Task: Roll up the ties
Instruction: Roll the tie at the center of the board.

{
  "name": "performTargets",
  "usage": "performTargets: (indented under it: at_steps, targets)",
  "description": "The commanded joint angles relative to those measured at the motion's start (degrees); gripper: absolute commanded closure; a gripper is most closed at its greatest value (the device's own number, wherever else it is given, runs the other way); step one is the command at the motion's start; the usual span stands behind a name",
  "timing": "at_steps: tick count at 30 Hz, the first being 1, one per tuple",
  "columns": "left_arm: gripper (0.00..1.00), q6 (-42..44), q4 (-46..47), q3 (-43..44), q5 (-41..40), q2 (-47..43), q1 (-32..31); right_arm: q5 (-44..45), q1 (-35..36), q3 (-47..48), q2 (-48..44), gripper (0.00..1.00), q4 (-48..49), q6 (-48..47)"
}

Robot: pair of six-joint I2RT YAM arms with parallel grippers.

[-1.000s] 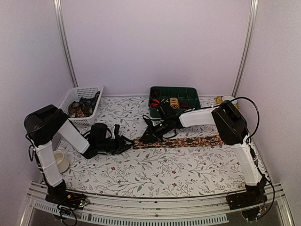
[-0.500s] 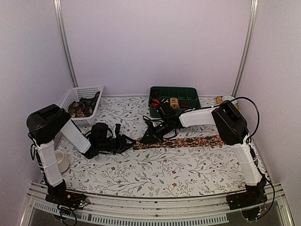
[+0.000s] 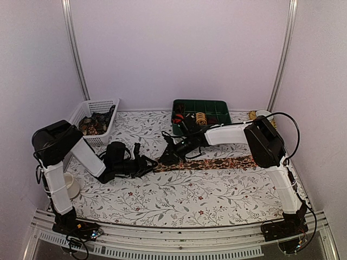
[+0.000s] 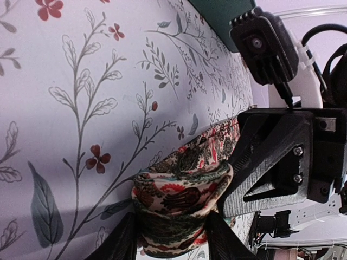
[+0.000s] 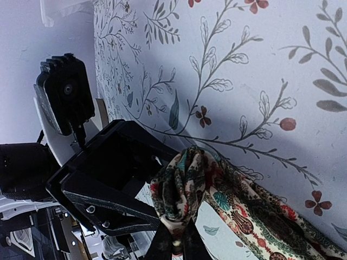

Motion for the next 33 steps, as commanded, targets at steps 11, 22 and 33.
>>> performTargets:
  at_steps: [11, 22, 33]
  targets:
    - [0.55, -0.5, 0.0, -1.0, -1.0, 1.8, -0.5, 2.0, 1.0, 1.3, 6.4, 0.94, -2.1, -1.4]
    - [0.56, -0.3, -1.2, -0.6, -1.1, 1.9, -0.4, 4.5, 0.7, 1.8, 6.3, 0.94, -4.0, -2.8]
    - [0.57, -0.6, -6.6, 1.4, -1.8, 4.9, -0.4, 5.5, 0.6, 2.7, 7.9, 0.93, -5.8, -4.2]
